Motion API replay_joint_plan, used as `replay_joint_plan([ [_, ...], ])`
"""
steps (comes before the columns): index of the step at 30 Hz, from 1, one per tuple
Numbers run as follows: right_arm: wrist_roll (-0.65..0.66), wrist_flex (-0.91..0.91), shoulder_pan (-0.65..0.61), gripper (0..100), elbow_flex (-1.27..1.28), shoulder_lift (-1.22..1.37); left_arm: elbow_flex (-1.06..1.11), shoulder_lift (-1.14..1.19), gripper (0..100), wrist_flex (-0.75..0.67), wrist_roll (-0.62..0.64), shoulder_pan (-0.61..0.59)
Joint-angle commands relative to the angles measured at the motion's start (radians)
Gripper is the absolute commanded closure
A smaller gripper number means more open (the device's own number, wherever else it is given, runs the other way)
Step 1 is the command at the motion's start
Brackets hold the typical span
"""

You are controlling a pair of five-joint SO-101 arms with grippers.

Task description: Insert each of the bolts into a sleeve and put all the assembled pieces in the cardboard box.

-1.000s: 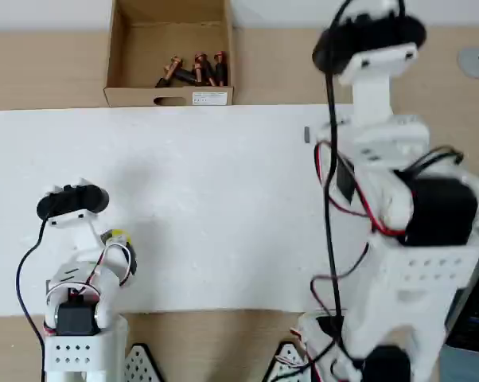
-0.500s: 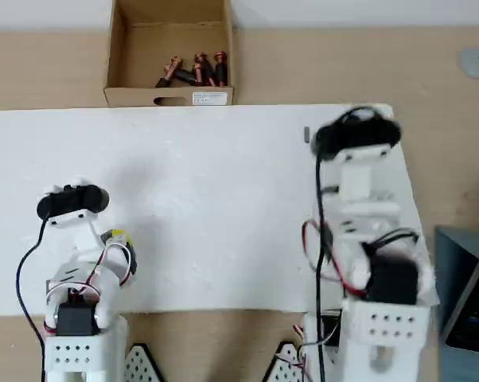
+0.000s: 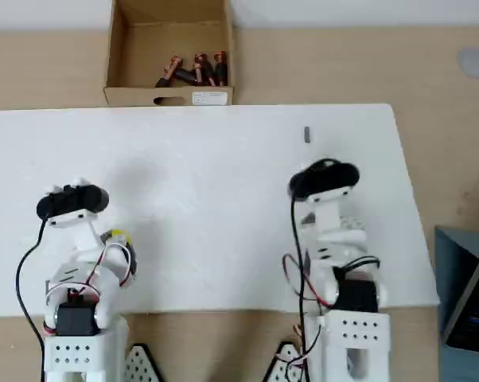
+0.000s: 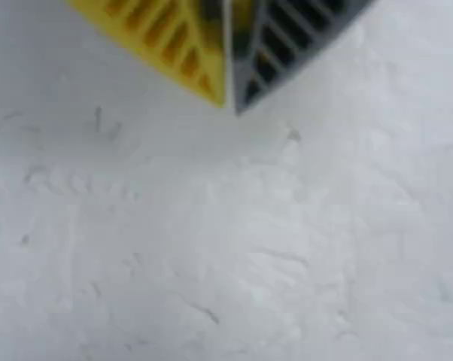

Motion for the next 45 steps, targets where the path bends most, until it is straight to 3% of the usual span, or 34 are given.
replay_joint_plan([
  [1, 0.0, -0.034, -0.065, 98.9, 0.048, -0.048, -0.008, -0.008, 100, -0.02, 0.005, -0.008],
  [8, 0.0, -0.035, -0.16, 98.9, 0.107, -0.17, -0.008, -0.008, 100, -0.02, 0.005, -0.008],
  [16, 0.0, -0.014, -0.173, 98.9, 0.163, -0.337, -0.008, -0.008, 100, -0.02, 0.005, -0.008],
  [45, 0.002, 0.038, -0.171, 98.8, 0.16, -0.363, -0.008, -0.008, 100, -0.02, 0.005, -0.008],
])
